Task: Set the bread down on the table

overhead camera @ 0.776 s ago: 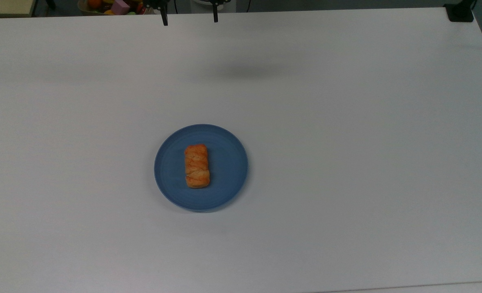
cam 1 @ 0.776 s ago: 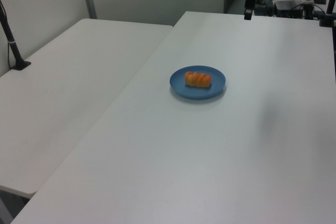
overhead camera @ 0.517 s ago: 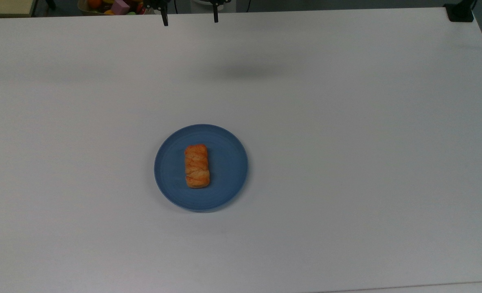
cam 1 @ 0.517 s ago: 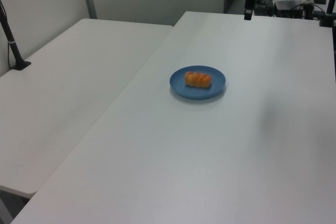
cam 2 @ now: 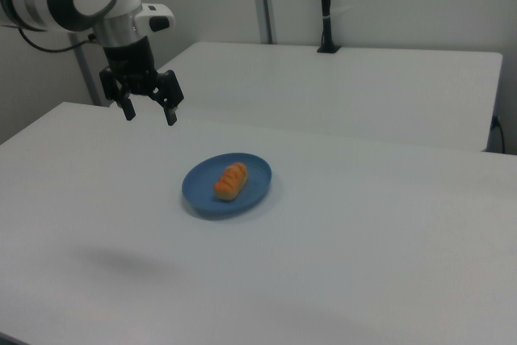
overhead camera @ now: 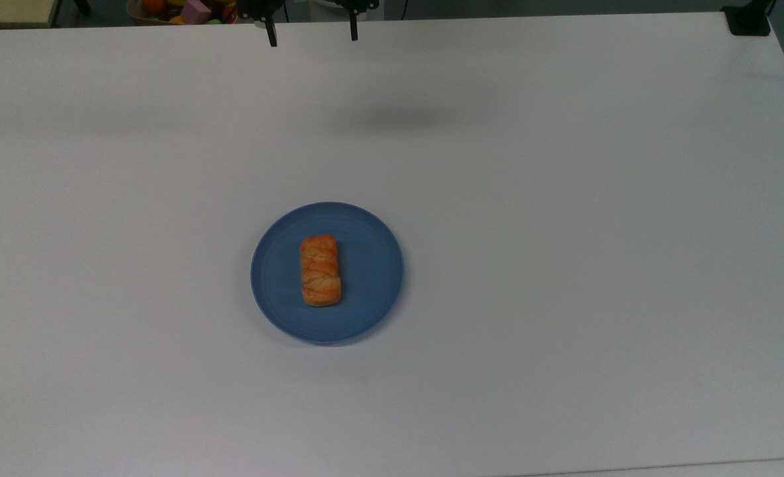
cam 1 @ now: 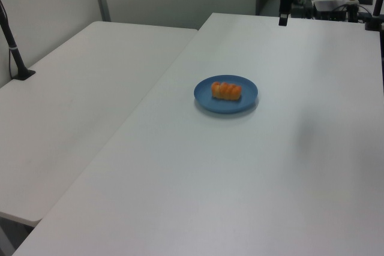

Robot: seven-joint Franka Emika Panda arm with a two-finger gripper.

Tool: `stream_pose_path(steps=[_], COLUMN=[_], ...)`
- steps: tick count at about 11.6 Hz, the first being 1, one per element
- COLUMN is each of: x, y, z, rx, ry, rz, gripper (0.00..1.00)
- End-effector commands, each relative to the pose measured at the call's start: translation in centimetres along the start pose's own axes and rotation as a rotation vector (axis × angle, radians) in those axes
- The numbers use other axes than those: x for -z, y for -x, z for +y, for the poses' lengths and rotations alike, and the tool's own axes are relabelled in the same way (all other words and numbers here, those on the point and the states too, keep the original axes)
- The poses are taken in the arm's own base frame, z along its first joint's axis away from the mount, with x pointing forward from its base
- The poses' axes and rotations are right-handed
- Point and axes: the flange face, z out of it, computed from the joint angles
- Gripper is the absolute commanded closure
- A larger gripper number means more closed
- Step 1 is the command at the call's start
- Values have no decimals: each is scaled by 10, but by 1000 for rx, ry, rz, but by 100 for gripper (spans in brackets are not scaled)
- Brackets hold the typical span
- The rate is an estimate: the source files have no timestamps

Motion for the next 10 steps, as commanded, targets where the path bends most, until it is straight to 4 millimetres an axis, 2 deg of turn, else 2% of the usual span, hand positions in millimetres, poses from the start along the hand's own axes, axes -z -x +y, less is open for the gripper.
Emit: stream_pose_path(steps=[1, 2, 4, 6, 8, 9, 10], x=[-24, -38, -40, -55, -78, -88, -101], y=[-4, -13, -32, -53, -87, -104, -117], z=[-3, -4, -1, 2, 11, 22, 23], rx=[25, 27, 40, 32, 14, -12, -35], ry=[-23, -20, 3, 16, 28, 35, 38], rz=[-54, -65, 0, 80, 112, 134, 148], gripper=[3, 4, 0, 0, 0, 0, 0])
